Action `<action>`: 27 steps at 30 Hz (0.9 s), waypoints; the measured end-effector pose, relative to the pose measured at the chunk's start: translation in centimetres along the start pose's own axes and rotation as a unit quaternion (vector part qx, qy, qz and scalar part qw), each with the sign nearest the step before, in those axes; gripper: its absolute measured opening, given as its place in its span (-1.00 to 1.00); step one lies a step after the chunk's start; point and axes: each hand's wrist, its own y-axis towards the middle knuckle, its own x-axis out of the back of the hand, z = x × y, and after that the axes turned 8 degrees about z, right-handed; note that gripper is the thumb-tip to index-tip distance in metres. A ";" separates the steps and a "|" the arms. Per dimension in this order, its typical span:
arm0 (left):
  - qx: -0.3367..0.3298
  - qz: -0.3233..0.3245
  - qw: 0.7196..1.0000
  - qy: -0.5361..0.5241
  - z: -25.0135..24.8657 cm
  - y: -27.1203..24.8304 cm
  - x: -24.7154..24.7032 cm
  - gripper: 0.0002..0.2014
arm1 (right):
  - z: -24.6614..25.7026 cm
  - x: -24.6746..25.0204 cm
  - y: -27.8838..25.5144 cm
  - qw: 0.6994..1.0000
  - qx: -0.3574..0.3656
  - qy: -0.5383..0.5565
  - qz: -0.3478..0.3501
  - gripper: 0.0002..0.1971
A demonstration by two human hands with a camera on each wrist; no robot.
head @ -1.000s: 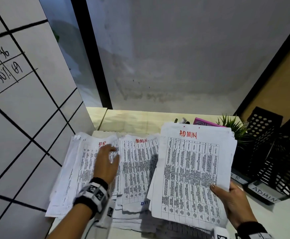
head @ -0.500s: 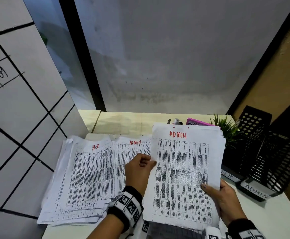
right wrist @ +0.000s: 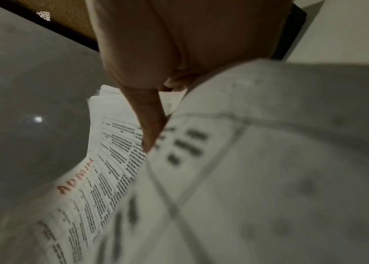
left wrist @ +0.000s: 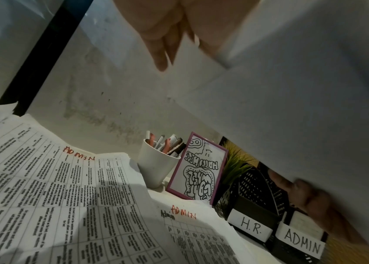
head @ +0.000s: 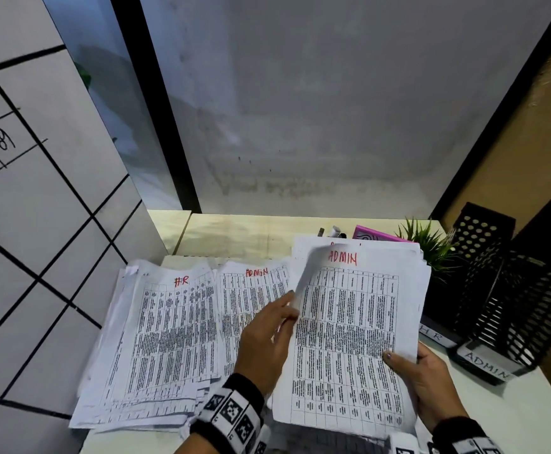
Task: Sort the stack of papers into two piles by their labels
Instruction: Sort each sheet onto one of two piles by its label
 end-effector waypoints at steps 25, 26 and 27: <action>0.155 0.010 0.988 0.004 -0.4 0.8 -0.4 -0.76 | -0.1 -1.1 -0.6 1.000 -0.007 -0.014 -0.015 -0.82; 0.185 -0.008 0.982 -0.031 -0.2 1.0 -0.5 -0.69 | -0.2 -1.0 -0.6 1.000 -0.011 -0.010 -0.010 -0.77; 0.217 -0.030 0.974 -0.063 0.0 1.3 -0.6 -0.65 | -0.2 -1.0 -0.6 1.000 -0.019 -0.009 0.000 -0.69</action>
